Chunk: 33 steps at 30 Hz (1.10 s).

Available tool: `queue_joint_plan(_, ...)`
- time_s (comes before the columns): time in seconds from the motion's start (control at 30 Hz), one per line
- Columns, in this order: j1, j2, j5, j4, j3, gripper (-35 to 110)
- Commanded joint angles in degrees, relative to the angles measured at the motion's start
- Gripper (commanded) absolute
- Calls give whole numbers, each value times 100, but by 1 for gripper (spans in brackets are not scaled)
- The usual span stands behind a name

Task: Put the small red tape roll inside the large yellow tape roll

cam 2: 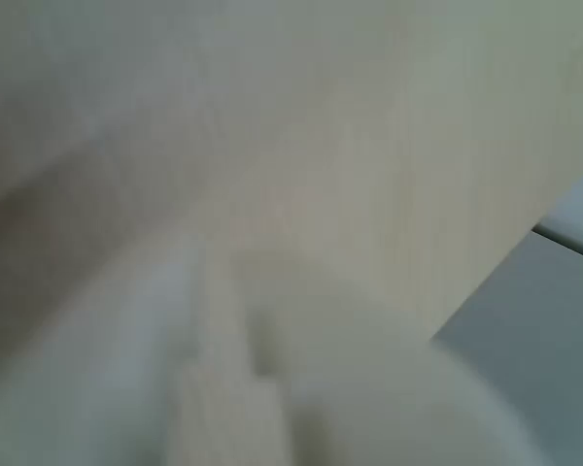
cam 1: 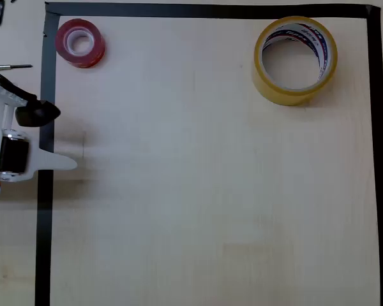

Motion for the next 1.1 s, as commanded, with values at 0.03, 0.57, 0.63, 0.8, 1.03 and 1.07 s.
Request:
queue_joint_plan(0.03,70,167,-53,53,-44,0)
queue_joint_plan(0.57,70,167,-53,18,-44,0)
queue_joint_plan(0.63,88,167,-53,-18,-35,0)
queue_joint_plan(0.8,167,167,-53,246,-510,0)
queue_joint_plan(1.03,158,-668,-53,272,-1239,0)
queue_joint_plan(1.07,149,-835,-53,272,-1362,0)
